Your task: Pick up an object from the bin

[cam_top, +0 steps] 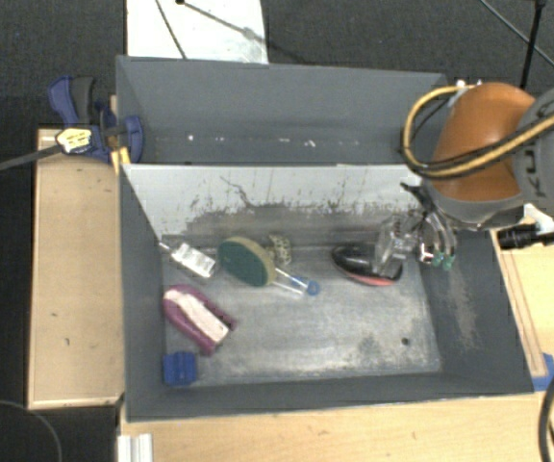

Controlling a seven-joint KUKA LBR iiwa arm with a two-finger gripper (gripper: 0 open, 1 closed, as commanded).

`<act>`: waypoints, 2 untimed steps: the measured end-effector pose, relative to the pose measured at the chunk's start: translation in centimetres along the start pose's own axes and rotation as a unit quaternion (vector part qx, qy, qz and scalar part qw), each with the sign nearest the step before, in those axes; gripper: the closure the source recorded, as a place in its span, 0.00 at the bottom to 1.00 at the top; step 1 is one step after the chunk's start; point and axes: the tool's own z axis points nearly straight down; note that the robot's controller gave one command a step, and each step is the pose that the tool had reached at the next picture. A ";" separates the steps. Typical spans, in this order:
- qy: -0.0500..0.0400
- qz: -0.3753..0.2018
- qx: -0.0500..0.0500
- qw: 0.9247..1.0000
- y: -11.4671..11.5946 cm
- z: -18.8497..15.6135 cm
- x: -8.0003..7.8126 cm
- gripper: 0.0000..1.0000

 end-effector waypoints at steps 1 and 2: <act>0.000 -0.002 0.000 1.000 0.1 -0.2 0.1 0.00; -0.006 0.024 -0.001 1.000 -1.0 7.5 -0.8 0.00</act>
Offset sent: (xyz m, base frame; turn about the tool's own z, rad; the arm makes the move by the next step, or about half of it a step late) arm 0.0000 0.0000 0.0000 0.0000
